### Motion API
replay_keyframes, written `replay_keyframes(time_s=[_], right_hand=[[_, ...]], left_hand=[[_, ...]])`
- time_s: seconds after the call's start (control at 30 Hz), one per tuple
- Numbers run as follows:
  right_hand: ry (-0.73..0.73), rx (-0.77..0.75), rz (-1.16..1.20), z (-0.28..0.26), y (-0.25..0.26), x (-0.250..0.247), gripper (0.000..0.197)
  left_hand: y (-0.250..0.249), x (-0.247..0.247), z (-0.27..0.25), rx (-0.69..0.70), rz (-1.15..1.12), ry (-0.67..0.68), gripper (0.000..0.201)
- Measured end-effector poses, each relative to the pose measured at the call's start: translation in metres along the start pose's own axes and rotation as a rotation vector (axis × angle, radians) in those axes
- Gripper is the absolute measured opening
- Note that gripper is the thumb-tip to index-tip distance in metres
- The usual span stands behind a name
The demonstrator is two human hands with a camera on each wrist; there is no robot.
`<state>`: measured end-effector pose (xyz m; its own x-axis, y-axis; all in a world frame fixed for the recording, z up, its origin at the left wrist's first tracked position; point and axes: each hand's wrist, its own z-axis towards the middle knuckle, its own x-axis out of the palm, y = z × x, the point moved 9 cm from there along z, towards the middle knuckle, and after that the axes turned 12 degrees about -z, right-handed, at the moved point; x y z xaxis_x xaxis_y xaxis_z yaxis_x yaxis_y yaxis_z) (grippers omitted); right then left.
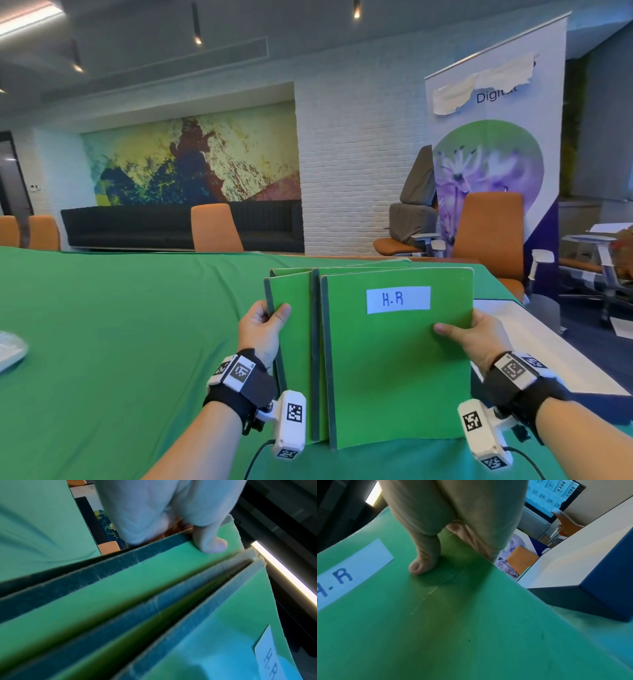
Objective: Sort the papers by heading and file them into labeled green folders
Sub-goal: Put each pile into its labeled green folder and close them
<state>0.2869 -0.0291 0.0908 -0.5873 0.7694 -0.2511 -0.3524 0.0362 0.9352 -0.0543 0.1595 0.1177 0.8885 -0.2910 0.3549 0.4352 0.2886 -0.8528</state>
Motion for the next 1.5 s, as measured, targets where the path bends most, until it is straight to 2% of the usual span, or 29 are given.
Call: replay_keyframes(time_s=[0.17,0.37,0.4,0.5,0.57,0.6,0.67,0.77,0.87,0.97,1.1,1.2,1.3,1.33,1.37,1.4,1.43,1.47,1.5], right_hand=[[-0.124,0.057,-0.075,0.001,-0.014,-0.038,0.043],[-0.111,0.036,-0.065,0.001,-0.007,-0.032,0.043],[-0.101,0.027,-0.078,0.001,-0.006,-0.031,0.043],[-0.027,-0.014,-0.145,0.001,0.001,-0.023,0.043],[0.017,-0.035,-0.171,-0.002,0.007,-0.016,0.044],[0.016,-0.038,-0.186,-0.003,0.010,-0.014,0.045],[-0.042,-0.055,-0.213,-0.005,0.018,-0.017,0.043],[-0.187,-0.062,-0.260,-0.005,0.028,-0.035,0.041],[-0.308,-0.036,-0.271,-0.005,0.032,-0.055,0.040],[-0.357,-0.024,-0.258,-0.004,0.042,-0.058,0.037],[-0.239,-0.123,-0.165,-0.004,0.068,-0.034,0.042],[-0.059,-0.073,0.076,-0.003,0.069,-0.009,0.042],[0.029,-0.111,0.046,-0.004,0.076,0.004,0.035],[-0.009,-0.154,0.023,-0.006,0.082,0.000,0.040],[-0.042,-0.147,0.120,-0.011,0.085,-0.006,0.050],[-0.076,0.020,0.413,-0.009,0.070,-0.008,0.055],[-0.026,-0.165,0.126,-0.013,0.082,-0.011,0.056],[-0.074,-0.074,0.165,-0.014,0.077,-0.015,0.064],[0.046,-0.081,0.069,-0.010,0.064,0.002,0.075]], left_hand=[[-0.005,-0.013,0.010,0.039,0.082,-0.016,0.014],[0.000,-0.010,0.009,0.007,0.131,0.030,0.004],[0.003,-0.009,0.008,-0.016,0.154,0.062,0.007],[0.012,-0.006,0.005,-0.065,0.310,0.137,0.052],[0.010,0.002,0.001,-0.041,0.370,0.154,0.048],[0.007,0.004,0.001,-0.015,0.382,0.137,0.038],[-0.009,-0.002,0.002,0.050,0.411,0.016,0.023],[-0.034,-0.029,0.015,0.078,0.428,-0.149,0.026],[-0.063,-0.049,0.025,0.108,0.452,-0.172,0.033],[-0.077,-0.047,0.025,0.105,0.438,-0.120,0.042],[-0.067,-0.017,0.016,0.056,0.356,-0.006,0.042],[-0.048,0.012,0.005,0.012,0.248,0.053,0.038],[-0.032,0.046,-0.006,0.004,0.187,0.107,0.038],[-0.029,0.054,-0.009,0.017,0.178,0.091,0.037],[-0.026,0.060,-0.011,0.018,0.179,0.067,0.041],[-0.022,0.064,-0.014,-0.003,0.193,0.049,0.051],[-0.016,0.068,-0.017,-0.031,0.201,0.051,0.065],[-0.012,0.074,-0.022,-0.048,0.199,0.073,0.076],[-0.008,0.078,-0.027,-0.044,0.198,0.104,0.085]])
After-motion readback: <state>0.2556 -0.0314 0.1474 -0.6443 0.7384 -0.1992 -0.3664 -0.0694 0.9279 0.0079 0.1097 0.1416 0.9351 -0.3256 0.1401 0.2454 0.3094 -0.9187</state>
